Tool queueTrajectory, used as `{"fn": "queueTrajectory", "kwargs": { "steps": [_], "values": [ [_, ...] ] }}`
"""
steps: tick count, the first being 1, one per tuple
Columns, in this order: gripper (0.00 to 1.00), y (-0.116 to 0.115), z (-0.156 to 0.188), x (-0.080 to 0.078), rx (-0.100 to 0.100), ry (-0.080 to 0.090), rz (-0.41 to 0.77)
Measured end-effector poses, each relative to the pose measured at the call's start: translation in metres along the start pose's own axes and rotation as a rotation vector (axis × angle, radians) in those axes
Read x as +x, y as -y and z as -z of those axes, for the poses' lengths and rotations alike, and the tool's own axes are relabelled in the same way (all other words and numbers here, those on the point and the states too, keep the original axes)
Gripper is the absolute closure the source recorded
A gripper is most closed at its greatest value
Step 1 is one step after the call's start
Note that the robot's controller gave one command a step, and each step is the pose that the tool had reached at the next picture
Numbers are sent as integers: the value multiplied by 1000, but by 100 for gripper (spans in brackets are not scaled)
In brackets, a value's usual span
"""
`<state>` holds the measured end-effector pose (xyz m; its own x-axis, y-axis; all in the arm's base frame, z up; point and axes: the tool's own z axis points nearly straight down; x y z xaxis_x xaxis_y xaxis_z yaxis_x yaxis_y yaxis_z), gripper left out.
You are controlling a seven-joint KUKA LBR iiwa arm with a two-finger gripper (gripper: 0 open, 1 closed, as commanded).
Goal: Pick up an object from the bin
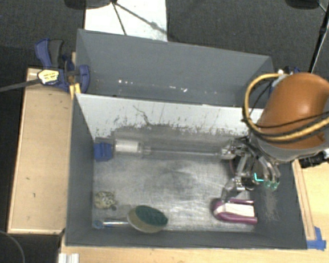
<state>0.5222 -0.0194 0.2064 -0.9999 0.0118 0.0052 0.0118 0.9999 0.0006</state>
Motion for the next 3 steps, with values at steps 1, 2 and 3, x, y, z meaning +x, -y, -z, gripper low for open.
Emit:
{"fn": "queueTrajectory", "kwargs": {
  "steps": [1, 2, 3],
  "values": [
    [0, 34, -85, 41, 0, 0, 208],
    [0, 54, -135, 32, 1, 15, 208],
    [100, 53, -132, 29, 2, 24, 212]
  ]
}}
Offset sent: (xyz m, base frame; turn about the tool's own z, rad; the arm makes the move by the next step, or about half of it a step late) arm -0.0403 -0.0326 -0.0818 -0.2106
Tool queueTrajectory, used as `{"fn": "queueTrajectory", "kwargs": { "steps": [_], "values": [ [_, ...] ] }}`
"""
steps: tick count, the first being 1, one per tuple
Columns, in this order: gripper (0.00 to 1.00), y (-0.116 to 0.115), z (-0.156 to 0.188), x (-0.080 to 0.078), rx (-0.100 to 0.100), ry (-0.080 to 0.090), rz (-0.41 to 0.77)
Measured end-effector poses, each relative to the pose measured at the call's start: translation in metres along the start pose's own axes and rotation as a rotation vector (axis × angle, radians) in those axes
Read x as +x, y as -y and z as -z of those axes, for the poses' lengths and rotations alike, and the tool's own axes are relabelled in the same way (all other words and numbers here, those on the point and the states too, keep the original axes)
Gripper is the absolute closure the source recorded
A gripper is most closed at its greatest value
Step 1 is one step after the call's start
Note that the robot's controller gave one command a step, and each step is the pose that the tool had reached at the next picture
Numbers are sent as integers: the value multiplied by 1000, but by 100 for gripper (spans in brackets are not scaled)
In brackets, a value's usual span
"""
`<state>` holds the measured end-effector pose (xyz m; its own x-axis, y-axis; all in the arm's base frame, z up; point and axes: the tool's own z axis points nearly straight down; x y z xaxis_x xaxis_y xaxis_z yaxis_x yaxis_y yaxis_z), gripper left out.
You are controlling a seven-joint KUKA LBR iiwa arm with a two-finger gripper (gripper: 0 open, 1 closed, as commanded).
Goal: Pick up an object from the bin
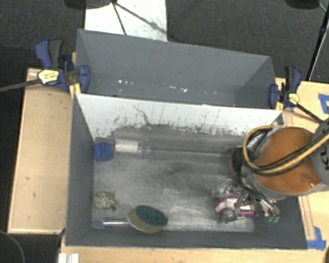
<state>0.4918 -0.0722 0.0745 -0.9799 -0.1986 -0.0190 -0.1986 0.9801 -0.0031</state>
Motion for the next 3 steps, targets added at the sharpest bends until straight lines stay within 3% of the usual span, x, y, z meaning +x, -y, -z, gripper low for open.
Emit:
{"fn": "queueTrajectory", "kwargs": {
  "steps": [1, 2, 3],
  "values": [
    [100, -14, 171, -10, 0, -7, 36],
    [0, -14, 167, -9, -3, -16, 32],
    [0, 14, 26, 0, -6, -23, 83]
  ]
}}
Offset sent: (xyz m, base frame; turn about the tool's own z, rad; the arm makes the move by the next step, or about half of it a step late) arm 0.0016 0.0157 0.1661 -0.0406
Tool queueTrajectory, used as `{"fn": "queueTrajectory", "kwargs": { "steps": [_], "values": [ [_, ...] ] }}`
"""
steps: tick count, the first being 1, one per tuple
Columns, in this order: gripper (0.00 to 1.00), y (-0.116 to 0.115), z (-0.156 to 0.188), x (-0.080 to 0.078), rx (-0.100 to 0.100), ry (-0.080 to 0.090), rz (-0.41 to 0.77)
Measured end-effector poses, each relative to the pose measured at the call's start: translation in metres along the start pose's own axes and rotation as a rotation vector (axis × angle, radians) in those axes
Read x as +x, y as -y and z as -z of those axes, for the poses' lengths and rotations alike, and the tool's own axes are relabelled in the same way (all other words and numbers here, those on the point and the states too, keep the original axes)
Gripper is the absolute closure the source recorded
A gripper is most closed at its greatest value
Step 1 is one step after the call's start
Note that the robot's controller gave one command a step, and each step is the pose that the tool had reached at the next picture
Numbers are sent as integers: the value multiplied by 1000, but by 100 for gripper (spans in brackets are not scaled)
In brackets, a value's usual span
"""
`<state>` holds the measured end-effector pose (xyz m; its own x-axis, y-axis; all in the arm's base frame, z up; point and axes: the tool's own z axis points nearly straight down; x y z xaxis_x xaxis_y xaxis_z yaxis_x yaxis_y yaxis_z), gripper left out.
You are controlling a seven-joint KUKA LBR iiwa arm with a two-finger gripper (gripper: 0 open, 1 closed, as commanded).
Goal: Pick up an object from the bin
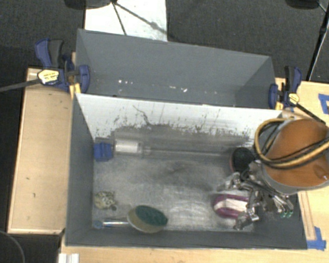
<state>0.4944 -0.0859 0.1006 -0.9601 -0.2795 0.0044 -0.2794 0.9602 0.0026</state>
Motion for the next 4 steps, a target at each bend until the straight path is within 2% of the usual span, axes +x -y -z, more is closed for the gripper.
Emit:
{"fn": "queueTrajectory", "kwargs": {
  "steps": [1, 2, 3, 4],
  "values": [
    [100, 0, 6, -4, 4, 13, 3],
    [0, 0, 5, -3, 3, 9, 3],
    [100, 1, 6, -3, 6, 10, 3],
    [100, 19, -12, -5, -3, 0, -135]
  ]
}}
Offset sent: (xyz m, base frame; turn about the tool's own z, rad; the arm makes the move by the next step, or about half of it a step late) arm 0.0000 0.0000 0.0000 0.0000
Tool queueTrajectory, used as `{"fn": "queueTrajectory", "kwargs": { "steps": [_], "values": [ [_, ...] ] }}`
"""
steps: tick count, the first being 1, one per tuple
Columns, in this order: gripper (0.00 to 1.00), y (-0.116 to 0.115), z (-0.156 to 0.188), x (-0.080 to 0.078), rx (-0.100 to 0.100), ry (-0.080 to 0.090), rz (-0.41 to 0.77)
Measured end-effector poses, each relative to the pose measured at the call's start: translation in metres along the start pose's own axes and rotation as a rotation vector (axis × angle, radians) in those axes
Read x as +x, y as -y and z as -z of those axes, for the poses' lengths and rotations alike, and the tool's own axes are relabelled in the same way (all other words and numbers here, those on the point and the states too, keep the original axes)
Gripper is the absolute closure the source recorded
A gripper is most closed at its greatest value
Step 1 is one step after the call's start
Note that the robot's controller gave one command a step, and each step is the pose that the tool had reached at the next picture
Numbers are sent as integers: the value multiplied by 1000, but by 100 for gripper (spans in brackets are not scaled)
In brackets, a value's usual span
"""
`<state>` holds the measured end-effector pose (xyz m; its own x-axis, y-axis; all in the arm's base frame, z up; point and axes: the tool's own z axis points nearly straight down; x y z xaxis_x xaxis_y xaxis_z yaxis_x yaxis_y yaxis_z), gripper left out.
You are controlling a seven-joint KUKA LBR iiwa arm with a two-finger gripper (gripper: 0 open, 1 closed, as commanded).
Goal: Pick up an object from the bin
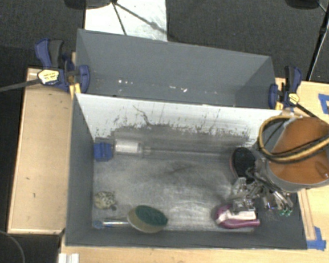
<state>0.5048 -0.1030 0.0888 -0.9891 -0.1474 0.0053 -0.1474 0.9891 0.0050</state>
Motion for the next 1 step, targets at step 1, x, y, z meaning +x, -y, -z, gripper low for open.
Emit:
{"fn": "queueTrajectory", "kwargs": {
  "steps": [1],
  "values": [
    [100, 6, 77, 5, 8, 14, -21]
  ]
}}
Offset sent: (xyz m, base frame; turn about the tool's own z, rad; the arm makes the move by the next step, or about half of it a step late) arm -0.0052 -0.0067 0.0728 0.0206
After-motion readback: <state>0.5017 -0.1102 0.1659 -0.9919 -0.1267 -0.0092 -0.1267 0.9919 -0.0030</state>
